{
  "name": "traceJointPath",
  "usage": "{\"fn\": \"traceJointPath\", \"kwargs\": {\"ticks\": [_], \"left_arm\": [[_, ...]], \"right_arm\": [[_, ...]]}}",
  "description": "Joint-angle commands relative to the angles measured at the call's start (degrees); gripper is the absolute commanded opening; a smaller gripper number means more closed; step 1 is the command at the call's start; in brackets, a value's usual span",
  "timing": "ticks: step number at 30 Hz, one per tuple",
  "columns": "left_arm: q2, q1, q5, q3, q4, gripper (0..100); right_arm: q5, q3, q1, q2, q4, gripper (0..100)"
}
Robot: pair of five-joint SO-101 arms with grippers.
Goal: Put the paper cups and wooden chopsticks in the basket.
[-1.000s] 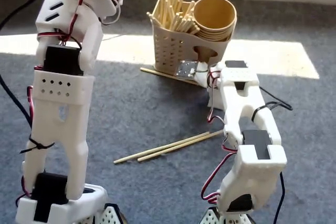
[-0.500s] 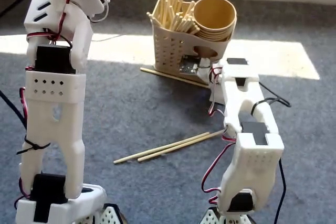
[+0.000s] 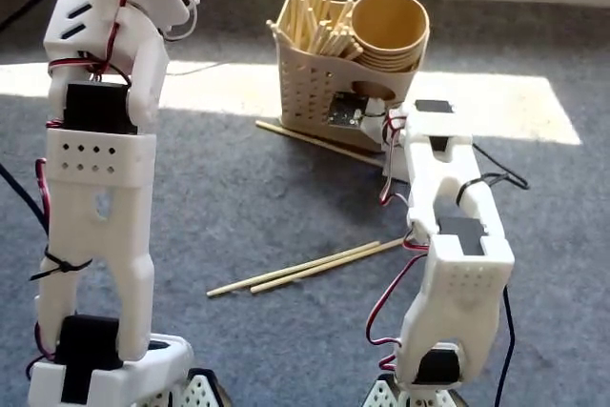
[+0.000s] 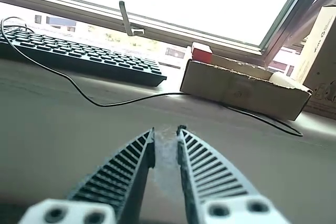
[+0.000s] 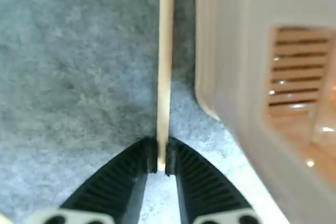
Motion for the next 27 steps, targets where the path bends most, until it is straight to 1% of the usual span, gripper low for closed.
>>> {"fn": "traceJointPath", "kwargs": {"ticks": [1,7,12,21,23,27], "left_arm": [[-2.77,-0.48,0.88,-3.12,-0.18,9],[-2.77,-0.48,0.88,-3.74,0.0,9],[-2.77,-0.48,0.88,-3.91,0.09,9],[-2.77,-0.57,0.88,-4.0,0.09,9],[-2.77,-0.57,0.88,-4.0,0.09,9],[-2.77,-0.57,0.88,-4.0,0.09,9]], "right_arm": [[0.79,-1.1,-1.1,-0.75,6.73,0.5],[0.79,-1.89,-2.51,-6.37,11.12,0.5],[0.62,3.03,-4.35,-12.88,14.73,0.5],[0.0,16.04,-4.97,-24.92,14.37,1.2],[-3.16,17.1,-5.41,-26.68,14.11,4.6],[-11.78,19.82,-8.13,-29.76,9.89,17.6]]}}
